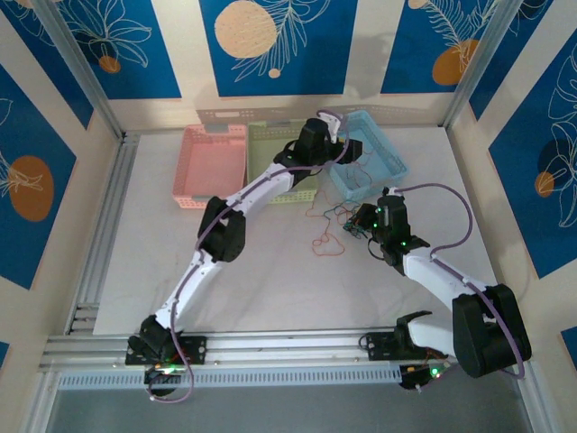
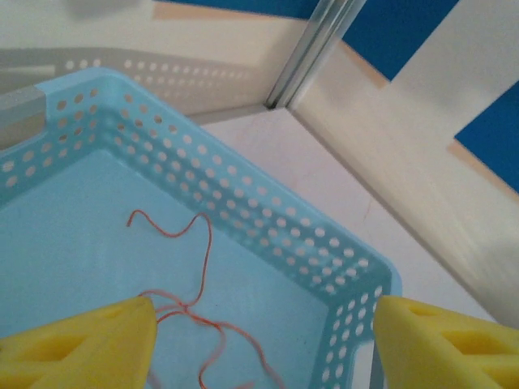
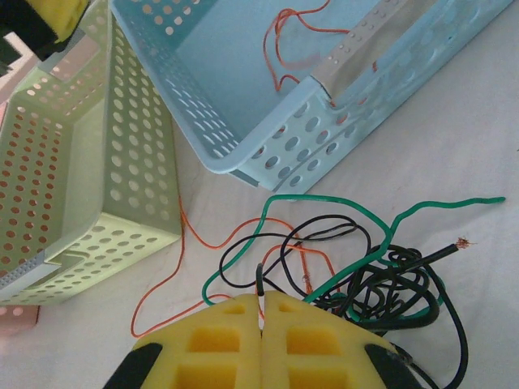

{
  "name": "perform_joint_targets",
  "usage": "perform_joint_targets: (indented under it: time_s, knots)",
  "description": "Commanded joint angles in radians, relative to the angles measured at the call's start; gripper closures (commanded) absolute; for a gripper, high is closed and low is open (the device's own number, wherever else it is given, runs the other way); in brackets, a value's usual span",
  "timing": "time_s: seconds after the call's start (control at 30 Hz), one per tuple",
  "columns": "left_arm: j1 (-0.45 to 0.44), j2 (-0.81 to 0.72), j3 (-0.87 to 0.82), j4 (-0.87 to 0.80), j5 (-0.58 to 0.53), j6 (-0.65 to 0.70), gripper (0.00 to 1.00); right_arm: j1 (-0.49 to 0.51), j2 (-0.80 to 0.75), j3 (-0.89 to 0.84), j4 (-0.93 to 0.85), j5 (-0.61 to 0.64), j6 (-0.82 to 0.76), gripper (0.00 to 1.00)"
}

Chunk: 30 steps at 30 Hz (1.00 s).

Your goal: Untangle the cables

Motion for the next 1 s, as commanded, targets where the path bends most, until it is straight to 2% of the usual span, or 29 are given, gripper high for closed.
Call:
perform_joint_targets:
  time_s: [0.0,0.13,0.3,0.43,0.53,0.67,0.73,0.87,0.97]
  knots:
    - [-0.003,-0.300,-0.239,0.098,-0.032,0.087,0.25,-0.006,0.018,0.021,0.038,-0.044,0.000,1.00]
    - [0.003,-0.653,-0.760,0.323,-0.065,0.103,0.24,0.007,0.051,0.029,0.106,-0.152,-0.040,1.00]
    - [0.003,-1.039,-1.290,0.373,-0.080,0.135,0.24,0.094,0.106,0.083,0.157,-0.264,-0.147,1.00]
    - [0.004,-1.299,-1.628,0.392,-0.131,0.162,0.23,0.176,0.193,0.162,0.167,-0.441,-0.247,1.00]
    - [0.005,-1.413,-1.755,0.320,-0.120,0.209,0.22,0.254,0.250,0.234,0.121,-0.515,-0.332,1.00]
    - [0.009,-1.476,-1.843,0.310,-0.111,0.234,0.21,0.320,0.285,0.279,0.087,-0.544,-0.399,1.00]
    - [0.011,-1.481,-1.858,0.338,-0.105,0.249,0.21,0.323,0.312,0.300,0.073,-0.597,-0.403,1.00]
    - [0.024,-1.444,-1.862,0.377,-0.121,0.264,0.21,0.326,0.344,0.330,0.040,-0.618,-0.410,1.00]
    - [0.086,-1.393,-1.887,0.479,-0.075,0.207,0.22,0.327,0.352,0.340,0.030,-0.620,-0.411,1.00]
